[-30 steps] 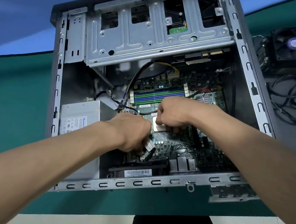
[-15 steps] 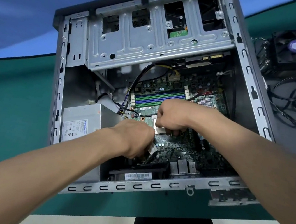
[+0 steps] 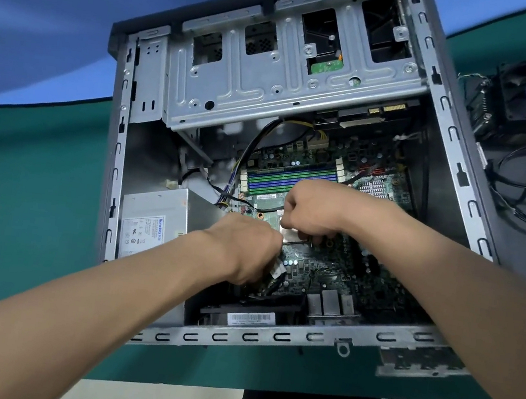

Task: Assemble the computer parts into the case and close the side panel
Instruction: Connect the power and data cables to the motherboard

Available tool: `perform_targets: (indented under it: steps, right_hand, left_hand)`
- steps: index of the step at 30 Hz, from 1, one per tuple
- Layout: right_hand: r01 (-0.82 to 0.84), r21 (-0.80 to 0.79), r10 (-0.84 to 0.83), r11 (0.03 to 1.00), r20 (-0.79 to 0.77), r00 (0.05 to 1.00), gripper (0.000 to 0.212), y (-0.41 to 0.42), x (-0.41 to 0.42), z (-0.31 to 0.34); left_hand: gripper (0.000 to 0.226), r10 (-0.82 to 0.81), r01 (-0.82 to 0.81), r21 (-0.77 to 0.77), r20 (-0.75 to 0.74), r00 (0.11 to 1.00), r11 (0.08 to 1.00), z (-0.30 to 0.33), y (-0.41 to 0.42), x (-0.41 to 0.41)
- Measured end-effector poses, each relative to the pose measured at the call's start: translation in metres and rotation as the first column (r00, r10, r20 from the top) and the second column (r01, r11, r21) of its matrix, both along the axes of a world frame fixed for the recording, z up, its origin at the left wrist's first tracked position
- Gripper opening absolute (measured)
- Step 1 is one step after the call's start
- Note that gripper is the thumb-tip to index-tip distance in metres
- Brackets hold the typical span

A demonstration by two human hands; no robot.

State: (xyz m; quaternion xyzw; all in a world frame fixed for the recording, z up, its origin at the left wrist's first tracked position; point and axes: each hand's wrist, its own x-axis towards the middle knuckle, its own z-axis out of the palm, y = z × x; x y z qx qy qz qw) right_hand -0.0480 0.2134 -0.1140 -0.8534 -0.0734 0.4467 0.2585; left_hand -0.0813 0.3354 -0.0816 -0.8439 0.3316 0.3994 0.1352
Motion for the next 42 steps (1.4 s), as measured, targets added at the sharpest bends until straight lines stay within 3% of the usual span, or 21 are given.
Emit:
perform_targets:
  steps: [15, 24, 28, 34, 38, 42]
  right_hand:
    - [0.002, 0.015, -0.001, 1.0, -0.004, 1.0, 0.021, -0.002, -0.002, 0.01]
    - [-0.023, -0.015, 0.024, 1.0, 0.035, 0.999, 0.019, -0.001, -0.001, 0.01]
    - [-0.036, -0.02, 0.036, 0.999, 0.037, 0.999, 0.017, 0.0, -0.001, 0.01]
    - [-0.035, -0.019, 0.035, 0.999, 0.031, 0.999, 0.017, 0.0, -0.002, 0.009]
    - [-0.039, -0.018, 0.04, 0.999, 0.025, 0.999, 0.017, 0.0, -0.002, 0.009]
    - [-0.032, -0.01, 0.032, 0.999, 0.011, 0.999, 0.019, 0.0, -0.002, 0.01]
  left_hand:
    - [0.041, -0.048, 0.049, -0.021, 0.05, 0.998, 0.999, 0.006, -0.003, -0.008]
    - [0.034, -0.108, 0.107, 0.017, 0.15, 0.983, 0.994, 0.006, -0.002, -0.007]
    - [0.015, 0.018, -0.013, -0.057, 0.086, 0.996, 0.998, 0.004, 0.007, -0.005]
    - [0.008, 0.245, -0.249, -0.087, -0.046, 0.968, 0.965, 0.0, 0.011, -0.004]
    - [0.038, 0.217, -0.218, -0.001, -0.086, 0.972, 0.976, 0.003, 0.009, -0.007]
    - [0.042, 0.172, -0.172, -0.004, -0.072, 0.983, 0.985, 0.006, 0.007, -0.006]
